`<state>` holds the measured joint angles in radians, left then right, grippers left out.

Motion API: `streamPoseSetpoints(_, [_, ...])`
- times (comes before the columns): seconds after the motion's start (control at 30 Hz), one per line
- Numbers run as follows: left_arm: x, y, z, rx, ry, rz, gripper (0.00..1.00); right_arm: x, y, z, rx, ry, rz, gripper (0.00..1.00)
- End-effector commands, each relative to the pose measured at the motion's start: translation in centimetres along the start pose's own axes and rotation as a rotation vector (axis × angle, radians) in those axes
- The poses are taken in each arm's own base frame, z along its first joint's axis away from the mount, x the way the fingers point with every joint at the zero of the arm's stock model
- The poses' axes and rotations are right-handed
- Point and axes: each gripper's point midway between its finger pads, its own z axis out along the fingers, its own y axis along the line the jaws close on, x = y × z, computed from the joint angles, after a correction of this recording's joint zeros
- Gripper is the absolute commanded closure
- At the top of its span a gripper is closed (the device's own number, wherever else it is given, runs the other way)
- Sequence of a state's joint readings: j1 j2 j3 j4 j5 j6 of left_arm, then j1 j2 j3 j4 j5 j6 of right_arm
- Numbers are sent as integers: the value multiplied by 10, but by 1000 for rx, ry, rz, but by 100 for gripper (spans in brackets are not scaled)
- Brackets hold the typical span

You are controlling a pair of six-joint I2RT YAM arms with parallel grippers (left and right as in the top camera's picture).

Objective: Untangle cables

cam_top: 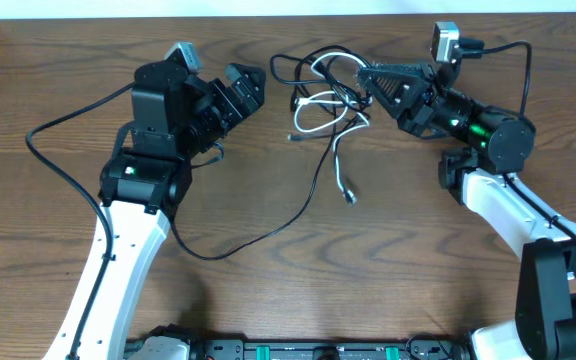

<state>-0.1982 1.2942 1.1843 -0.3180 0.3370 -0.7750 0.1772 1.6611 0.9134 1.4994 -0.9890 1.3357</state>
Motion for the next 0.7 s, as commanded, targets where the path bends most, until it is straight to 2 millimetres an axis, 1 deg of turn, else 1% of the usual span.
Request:
streamPoseSetpoints(0.0, [0, -6, 0, 8, -4, 40, 1, -9, 11, 10, -26, -66, 72, 99])
streamPoseSetpoints(0.17, [3, -5, 3, 3, 6, 90, 2, -1, 24, 25, -73, -83, 81, 99])
streamPoseSetpoints(0.3, [6, -3, 8, 5, 26, 125, 7, 3, 30, 34, -93, -95, 99, 99])
streamPoseSetpoints(0.4, [11, -7, 12, 24, 45, 131, 7, 7, 33, 39, -105, -98, 110, 99])
streamPoseSetpoints(0.5, [19, -9, 19, 29, 65, 180, 8, 8, 36, 43, -112, -107, 117, 99])
streamPoseSetpoints(0.6, [26, -7, 31, 22, 88, 183, 8, 8, 45, 46, -144, -120, 102, 99])
streamPoseSetpoints(0.67, [28, -7, 39, 25, 92, 187, 8, 10, 47, 48, -151, -120, 108, 99])
